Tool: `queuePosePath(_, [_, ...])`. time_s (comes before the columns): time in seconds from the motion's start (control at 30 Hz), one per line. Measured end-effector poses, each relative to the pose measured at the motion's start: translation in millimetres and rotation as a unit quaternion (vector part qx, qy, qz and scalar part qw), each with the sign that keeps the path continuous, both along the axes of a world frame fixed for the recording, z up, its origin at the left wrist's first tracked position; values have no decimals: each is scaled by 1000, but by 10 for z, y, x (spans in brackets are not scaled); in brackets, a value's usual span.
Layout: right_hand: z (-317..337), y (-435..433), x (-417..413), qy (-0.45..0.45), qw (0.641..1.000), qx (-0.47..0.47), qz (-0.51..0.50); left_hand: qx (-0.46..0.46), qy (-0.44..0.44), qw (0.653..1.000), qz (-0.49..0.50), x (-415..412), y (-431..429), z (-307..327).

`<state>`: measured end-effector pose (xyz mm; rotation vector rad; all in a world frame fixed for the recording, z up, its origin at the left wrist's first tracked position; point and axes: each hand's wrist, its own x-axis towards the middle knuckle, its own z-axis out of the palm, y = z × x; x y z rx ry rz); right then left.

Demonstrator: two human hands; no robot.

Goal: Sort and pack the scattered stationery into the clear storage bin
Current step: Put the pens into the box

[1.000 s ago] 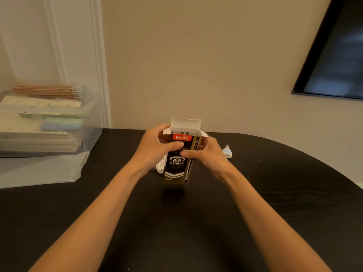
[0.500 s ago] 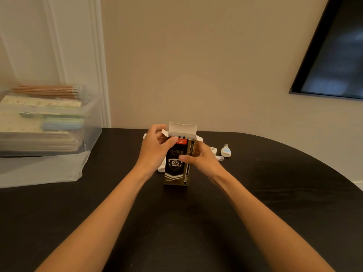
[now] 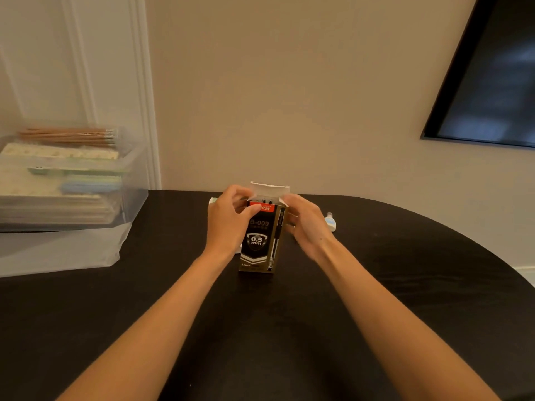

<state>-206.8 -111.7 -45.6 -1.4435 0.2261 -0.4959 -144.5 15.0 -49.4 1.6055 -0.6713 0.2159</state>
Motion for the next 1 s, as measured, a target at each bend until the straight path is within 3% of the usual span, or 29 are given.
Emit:
queuePosePath(0.17, [98, -4, 60, -13, 993, -65, -94, 33, -25, 999, -5, 54, 3, 15])
queuePosePath(0.33, [76, 53, 21, -41, 993, -109, -33, 38, -30, 999, -12, 109, 7, 4])
queuePosePath(0.6, [16, 65, 57, -45, 986, -147, -61, -8, -21, 1000, -18, 93, -1, -46])
queuePosePath(0.7, [24, 48, 52, -63, 972, -217, -72, -36, 4, 999, -26, 101, 3, -31])
queuePosePath(0.87, [6, -6, 24, -65, 936, -339, -74, 34, -86, 995, -30, 156, 18, -38])
queuePosePath(1.0, [-18, -35, 36, -49, 922, -379, -62, 35, -75, 996, -42, 247, 32, -50])
